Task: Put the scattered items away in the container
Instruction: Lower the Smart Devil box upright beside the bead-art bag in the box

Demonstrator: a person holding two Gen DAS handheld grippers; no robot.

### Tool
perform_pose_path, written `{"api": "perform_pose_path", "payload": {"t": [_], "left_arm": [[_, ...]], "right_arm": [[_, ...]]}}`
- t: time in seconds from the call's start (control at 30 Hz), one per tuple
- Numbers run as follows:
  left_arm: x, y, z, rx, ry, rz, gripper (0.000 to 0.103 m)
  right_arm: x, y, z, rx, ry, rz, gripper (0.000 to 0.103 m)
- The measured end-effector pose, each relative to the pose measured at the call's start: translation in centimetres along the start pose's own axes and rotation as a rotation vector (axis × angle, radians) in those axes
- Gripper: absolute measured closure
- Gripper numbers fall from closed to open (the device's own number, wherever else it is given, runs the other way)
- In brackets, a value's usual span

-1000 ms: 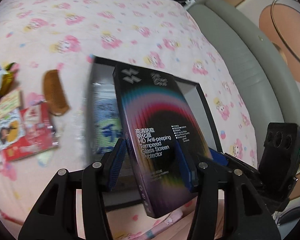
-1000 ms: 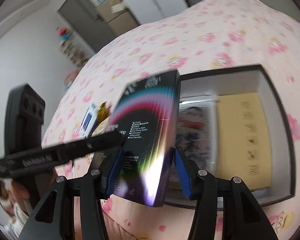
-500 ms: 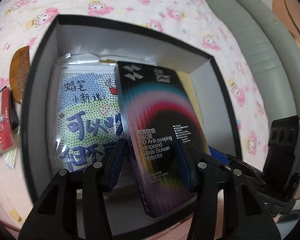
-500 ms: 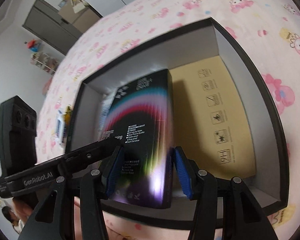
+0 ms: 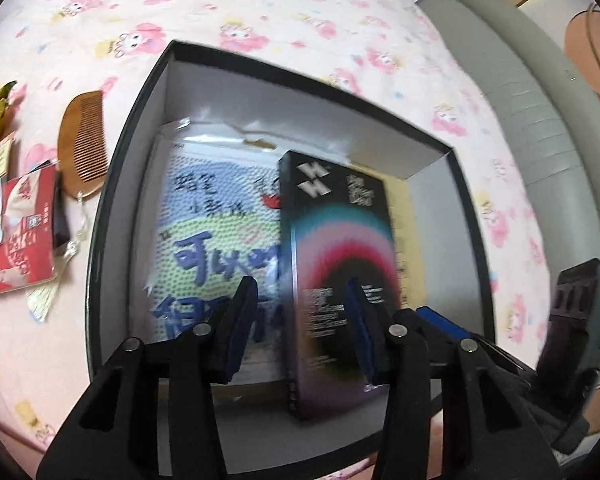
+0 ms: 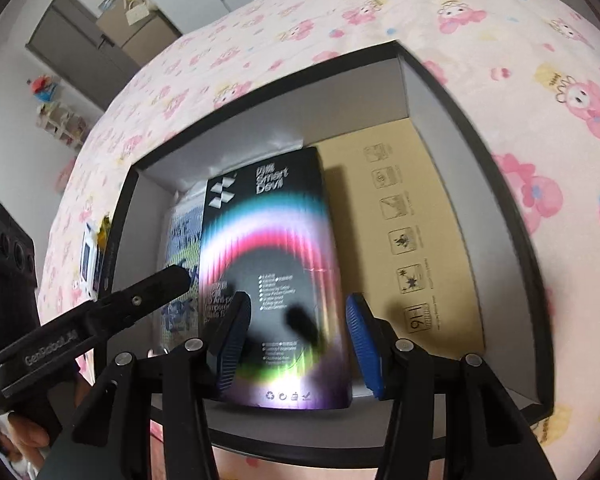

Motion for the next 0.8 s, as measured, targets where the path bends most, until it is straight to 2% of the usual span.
{"api": "perform_pose_path", "payload": {"t": [0.17, 0.3, 0.4, 0.57, 0.63, 0.8], "left_arm": [[-0.1, -0.6, 0.0, 0.027, 0.003, -0.016, 0.062], [-0.8, -2.1, 0.1, 0.070, -0.008, -0.038, 0.062], [-1.5, -3.0, 0.2, 0.081, -0.004, -0.060, 0.061], [-3.7, -3.9, 0.6, 0.076, -0.015, -0.151, 0.061], [-3.7, -3.6, 0.5, 0.064, -0.022, -0.140, 0.061], [-2.2, -2.6, 0.1, 0.065, -0.010, -0.119, 0.061]], "right_arm": [[2.6, -0.3, -1.2, 0.018, 0.126, 0.003, 0.056], [3.2, -1.2, -1.9, 0.047, 0.166, -0.017, 0.056], [2.4, -1.2, -1.7, 0.035, 0.155, -0.034, 0.056], [-1.2, -0.1, 0.0, -0.019, 0.038, -0.090, 0.056], [-2.1, 0.0, 0.4, -0.025, 0.010, -0.099, 0.056], [-2.1, -0.4, 0.6, -0.018, 0.038, -0.124, 0.056]]}}
Point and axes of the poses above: each gripper's, at about its wrist camera, not at the fingertips, and y roughly against the way its jaws point, x to its left, z to its top, the point moved 5 cm from there along -y, roughly the way its jaws point, and after that the axes turned 13 degrees about -y, right-handed, at the moved point
